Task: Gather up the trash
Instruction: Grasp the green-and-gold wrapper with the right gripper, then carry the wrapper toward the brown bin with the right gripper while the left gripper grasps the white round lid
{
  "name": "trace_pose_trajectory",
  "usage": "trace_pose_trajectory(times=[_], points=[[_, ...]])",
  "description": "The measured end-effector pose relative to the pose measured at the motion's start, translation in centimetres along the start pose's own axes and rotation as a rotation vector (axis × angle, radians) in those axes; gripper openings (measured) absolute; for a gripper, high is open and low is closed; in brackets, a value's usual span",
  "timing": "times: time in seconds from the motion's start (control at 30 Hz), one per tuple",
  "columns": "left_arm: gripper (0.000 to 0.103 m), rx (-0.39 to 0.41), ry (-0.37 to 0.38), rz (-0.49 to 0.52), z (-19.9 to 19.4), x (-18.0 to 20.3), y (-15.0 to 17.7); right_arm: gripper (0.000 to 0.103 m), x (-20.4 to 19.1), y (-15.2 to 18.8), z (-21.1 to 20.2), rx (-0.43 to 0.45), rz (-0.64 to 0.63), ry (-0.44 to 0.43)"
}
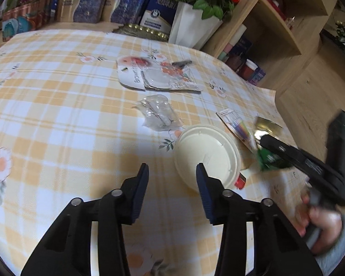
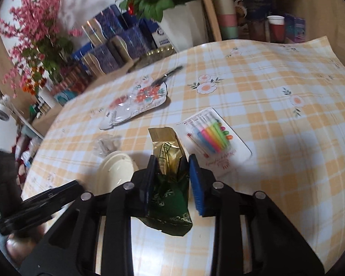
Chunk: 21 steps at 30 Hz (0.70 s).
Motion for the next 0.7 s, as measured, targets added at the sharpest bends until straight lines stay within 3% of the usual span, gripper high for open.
trace_pose_trajectory(times=[0.27, 0.37, 0.7], points=[[0.024, -0.038, -0.037, -0.012, 3.0, 0.9, -1.4, 0.031, -0.9, 2.2, -2.9, 0.038, 0.003, -0.017], [0.005, -0.061, -0.076, 0.033, 3.6, 1.5, -1.6, 0.031, -1.0, 3.0, -3.4, 0.032, -0.001, -0.017], [0.003, -0.035, -0.058, 0.096, 0.9, 2.1, -1.0, 0.031, -1.3, 5.6, -5.8, 0.027, 0.005, 0.009]])
Point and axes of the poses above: each gripper's, at about its wrist camera, not at the fingertips, and z roughly the way its jaws point, x to its right, y to its underside, the point moved 4 cm from there along z, roughly the way its jaws point, and after that the axes turned 11 degrees about -y, right-handed, at the moved point
